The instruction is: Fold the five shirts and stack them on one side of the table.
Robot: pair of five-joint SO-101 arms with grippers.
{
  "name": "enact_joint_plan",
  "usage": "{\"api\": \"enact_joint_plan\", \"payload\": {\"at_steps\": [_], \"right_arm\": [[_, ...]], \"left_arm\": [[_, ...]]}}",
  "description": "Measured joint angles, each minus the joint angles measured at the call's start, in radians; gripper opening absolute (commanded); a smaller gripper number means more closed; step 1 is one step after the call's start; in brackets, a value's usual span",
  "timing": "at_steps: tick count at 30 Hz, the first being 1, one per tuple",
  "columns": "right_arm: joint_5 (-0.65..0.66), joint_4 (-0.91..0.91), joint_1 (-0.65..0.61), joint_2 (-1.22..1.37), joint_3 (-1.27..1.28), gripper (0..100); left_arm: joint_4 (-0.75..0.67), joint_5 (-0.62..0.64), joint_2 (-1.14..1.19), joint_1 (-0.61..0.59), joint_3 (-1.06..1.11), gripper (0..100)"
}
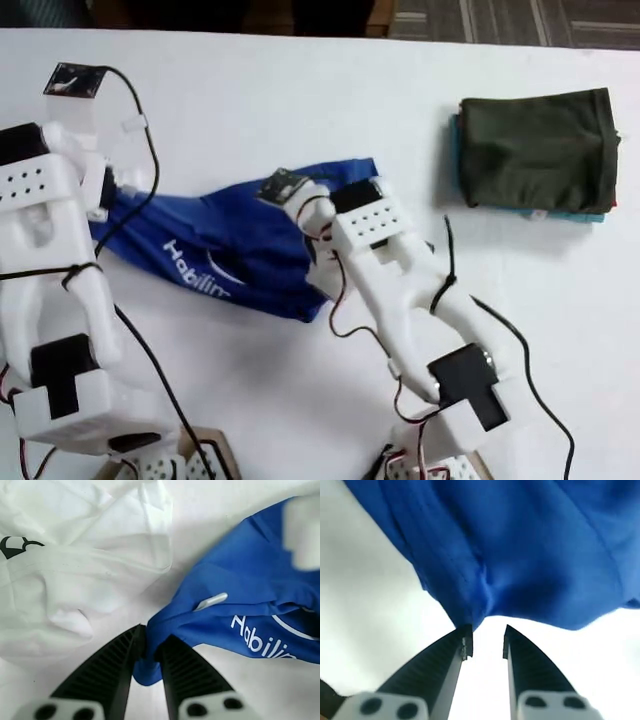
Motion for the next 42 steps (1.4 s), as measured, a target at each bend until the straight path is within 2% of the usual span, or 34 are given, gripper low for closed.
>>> {"api": "enact_joint_plan", "payload": {"at_steps": [5,10,14,17,22,26,34,42], "right_arm": [[0.006,-0.023,0.002,0.000,0.002,11.0],[0.158,0.034,-0.021,-0.038,0.011,11.3],[0.229,0.060,-0.029,-0.072,0.015,18.8],[0.242,0.061,-0.063,-0.072,0.060,23.5],[0.245,-0.020,-0.114,-0.072,0.160,22.2],[0.245,-0.097,-0.098,-0.072,0.192,22.3],[0.308,-0.170,0.025,-0.072,0.195,22.3],[0.313,-0.253,0.025,-0.021,0.195,22.0]], "left_arm": [[0.000,0.000,0.000,-0.002,0.000,3],[0.000,0.000,0.000,0.000,0.000,3],[0.000,0.000,0.000,0.000,0.000,3],[0.000,0.000,0.000,0.000,0.000,3],[0.000,0.000,0.000,0.000,0.000,3],[0.000,0.000,0.000,0.000,0.000,3],[0.000,0.000,0.000,0.000,0.000,3],[0.000,0.000,0.000,0.000,0.000,3]]}}
